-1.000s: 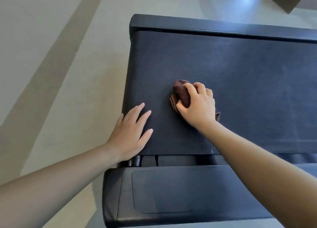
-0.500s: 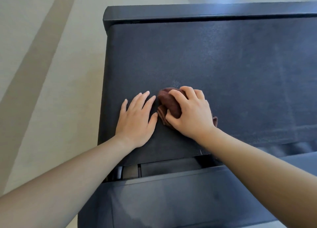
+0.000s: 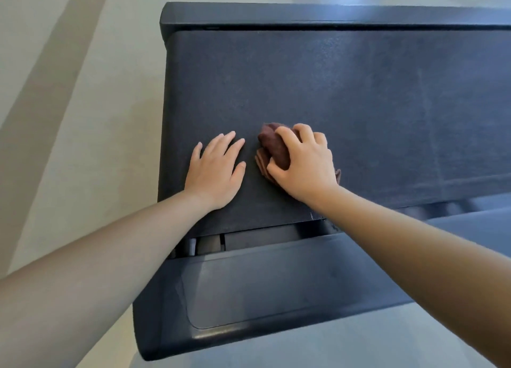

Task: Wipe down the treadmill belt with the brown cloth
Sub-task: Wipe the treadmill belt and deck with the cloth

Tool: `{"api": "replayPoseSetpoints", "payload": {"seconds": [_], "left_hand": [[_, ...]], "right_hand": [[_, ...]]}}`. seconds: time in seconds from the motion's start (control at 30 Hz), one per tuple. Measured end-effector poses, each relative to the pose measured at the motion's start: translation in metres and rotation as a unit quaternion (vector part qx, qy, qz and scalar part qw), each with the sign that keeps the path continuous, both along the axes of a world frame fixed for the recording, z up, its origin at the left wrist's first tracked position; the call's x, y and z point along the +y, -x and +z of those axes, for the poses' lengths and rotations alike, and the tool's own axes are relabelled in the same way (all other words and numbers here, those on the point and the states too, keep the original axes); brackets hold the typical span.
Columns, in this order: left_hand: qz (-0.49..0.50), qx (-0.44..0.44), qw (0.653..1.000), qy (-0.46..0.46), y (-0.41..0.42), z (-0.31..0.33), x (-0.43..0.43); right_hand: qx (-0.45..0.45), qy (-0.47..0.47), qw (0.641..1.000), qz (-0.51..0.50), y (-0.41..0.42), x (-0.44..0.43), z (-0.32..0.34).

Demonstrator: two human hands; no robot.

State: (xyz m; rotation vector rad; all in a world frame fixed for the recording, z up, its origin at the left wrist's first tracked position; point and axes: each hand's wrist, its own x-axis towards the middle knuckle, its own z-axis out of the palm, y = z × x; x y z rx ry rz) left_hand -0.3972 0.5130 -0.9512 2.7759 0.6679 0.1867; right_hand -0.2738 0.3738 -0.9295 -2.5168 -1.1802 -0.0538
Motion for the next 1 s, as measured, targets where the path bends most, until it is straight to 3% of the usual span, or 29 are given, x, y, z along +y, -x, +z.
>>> {"api": "replayPoseSetpoints", "payload": {"seconds": [0.27, 0.4, 0.73, 0.9, 1.0], "left_hand": [[-0.069, 0.009, 0.998, 0.000, 0.038, 0.007, -0.001], [-0.094, 0.015, 0.995, 0.003, 0.038, 0.010, -0.011], [-0.136, 0.037, 0.990, 0.003, 0.017, 0.006, -0.040], [-0.160, 0.024, 0.987, 0.005, -0.009, 0.004, -0.056], [-0.157, 0.020, 0.987, 0.005, -0.018, 0.006, -0.063]], "right_hand": [[-0.019, 0.000, 0.998, 0.054, 0.061, -0.053, -0.002], [-0.030, 0.007, 0.997, 0.073, 0.046, -0.069, 0.000], [-0.006, -0.002, 1.000, -0.011, -0.030, -0.141, 0.007], [0.011, -0.007, 0.999, -0.031, -0.032, -0.146, 0.010], [0.025, -0.001, 1.000, 0.008, -0.021, -0.138, 0.012]]}}
